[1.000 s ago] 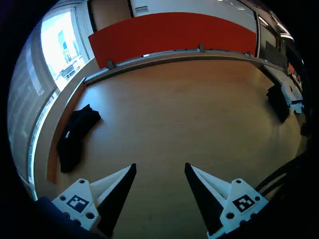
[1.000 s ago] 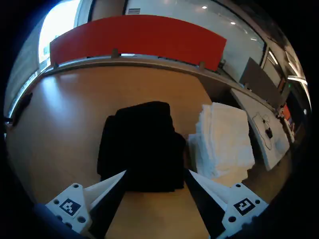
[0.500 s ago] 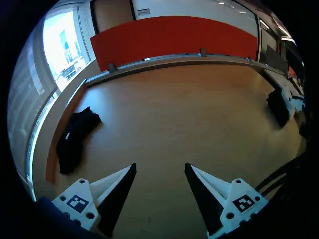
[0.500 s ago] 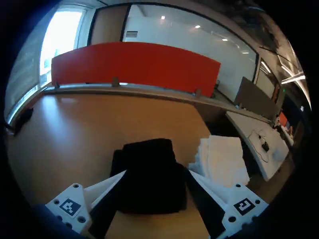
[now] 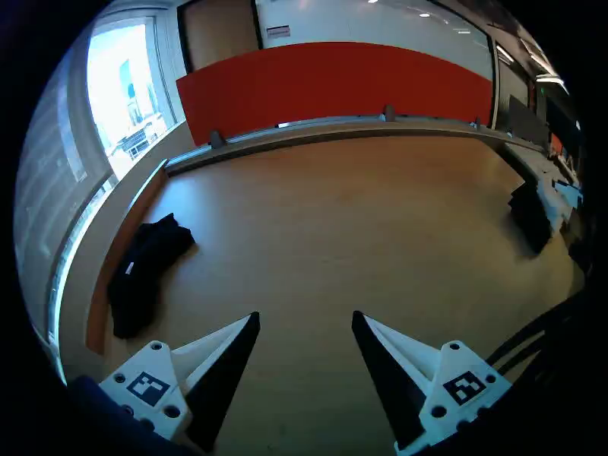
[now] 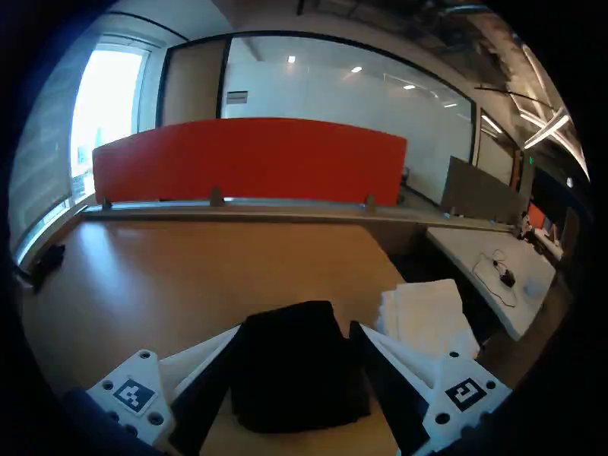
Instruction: Fold towel
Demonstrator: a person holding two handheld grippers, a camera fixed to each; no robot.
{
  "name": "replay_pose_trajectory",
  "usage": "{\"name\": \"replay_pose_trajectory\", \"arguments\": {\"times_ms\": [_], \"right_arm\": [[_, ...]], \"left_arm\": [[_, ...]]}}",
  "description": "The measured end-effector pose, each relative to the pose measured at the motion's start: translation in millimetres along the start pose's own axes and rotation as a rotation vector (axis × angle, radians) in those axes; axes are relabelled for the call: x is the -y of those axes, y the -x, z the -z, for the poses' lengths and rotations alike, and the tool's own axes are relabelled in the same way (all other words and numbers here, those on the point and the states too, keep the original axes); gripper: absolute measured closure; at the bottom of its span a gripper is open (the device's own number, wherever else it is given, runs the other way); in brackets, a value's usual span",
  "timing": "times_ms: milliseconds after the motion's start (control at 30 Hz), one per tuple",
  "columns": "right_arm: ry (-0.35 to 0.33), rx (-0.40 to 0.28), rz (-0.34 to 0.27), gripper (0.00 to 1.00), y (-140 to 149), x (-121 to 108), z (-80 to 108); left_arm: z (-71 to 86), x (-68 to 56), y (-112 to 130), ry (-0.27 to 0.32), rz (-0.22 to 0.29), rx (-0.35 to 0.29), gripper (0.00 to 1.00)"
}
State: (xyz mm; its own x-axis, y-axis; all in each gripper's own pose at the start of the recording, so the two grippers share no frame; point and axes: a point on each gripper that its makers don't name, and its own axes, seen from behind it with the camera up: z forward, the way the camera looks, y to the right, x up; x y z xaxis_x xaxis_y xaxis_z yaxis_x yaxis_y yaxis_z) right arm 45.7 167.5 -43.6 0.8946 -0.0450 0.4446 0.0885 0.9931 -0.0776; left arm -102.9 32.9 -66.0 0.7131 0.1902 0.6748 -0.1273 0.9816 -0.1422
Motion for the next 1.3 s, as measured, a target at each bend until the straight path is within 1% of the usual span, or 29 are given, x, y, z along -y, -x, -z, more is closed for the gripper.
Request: {"name": "replay_pose_trajectory", "arguments": {"times_ms": [200,267,367,467,600,767,900,1067,1300], "right_arm": [[0.009,-0.054,0.005,0.0,-19,5,1.6],[0.012,-0.074,0.002,0.0,-26,7,2.4],[0.002,-0.109,-0.007,0.0,-36,12,4.0],[-0.005,-0.141,-0.019,0.0,-45,16,5.1],[-0.008,-0.166,-0.038,0.0,-53,20,7.8],[-0.018,-0.191,-0.062,0.0,-61,24,9.7],[-0.023,-0.196,-0.077,0.0,-63,27,9.9],[-0.031,-0.199,-0.082,0.0,-67,33,12.8],[-0.044,-0.212,-0.068,0.0,-77,51,15.1]], "left_arm": [[-0.3,0.7,-9,-0.001,0.017,-0.033,0.1],[-0.3,1.6,-13,-0.003,0.021,-0.051,0.1],[0.3,3.6,-23,-0.009,0.028,-0.094,0.1],[2.6,6.1,-37,-0.015,0.043,-0.157,0.1],[7.9,11.0,-60,-0.027,0.066,-0.25,0.1],[18.8,22.4,-94,-0.061,0.073,-0.388,0.1],[26.5,31.7,-117,-0.085,0.083,-0.47,0.1],[31.6,40.1,-135,-0.095,0.104,-0.527,0.1],[36.7,47.2,-147,-0.089,0.123,-0.569,0.1]]}}
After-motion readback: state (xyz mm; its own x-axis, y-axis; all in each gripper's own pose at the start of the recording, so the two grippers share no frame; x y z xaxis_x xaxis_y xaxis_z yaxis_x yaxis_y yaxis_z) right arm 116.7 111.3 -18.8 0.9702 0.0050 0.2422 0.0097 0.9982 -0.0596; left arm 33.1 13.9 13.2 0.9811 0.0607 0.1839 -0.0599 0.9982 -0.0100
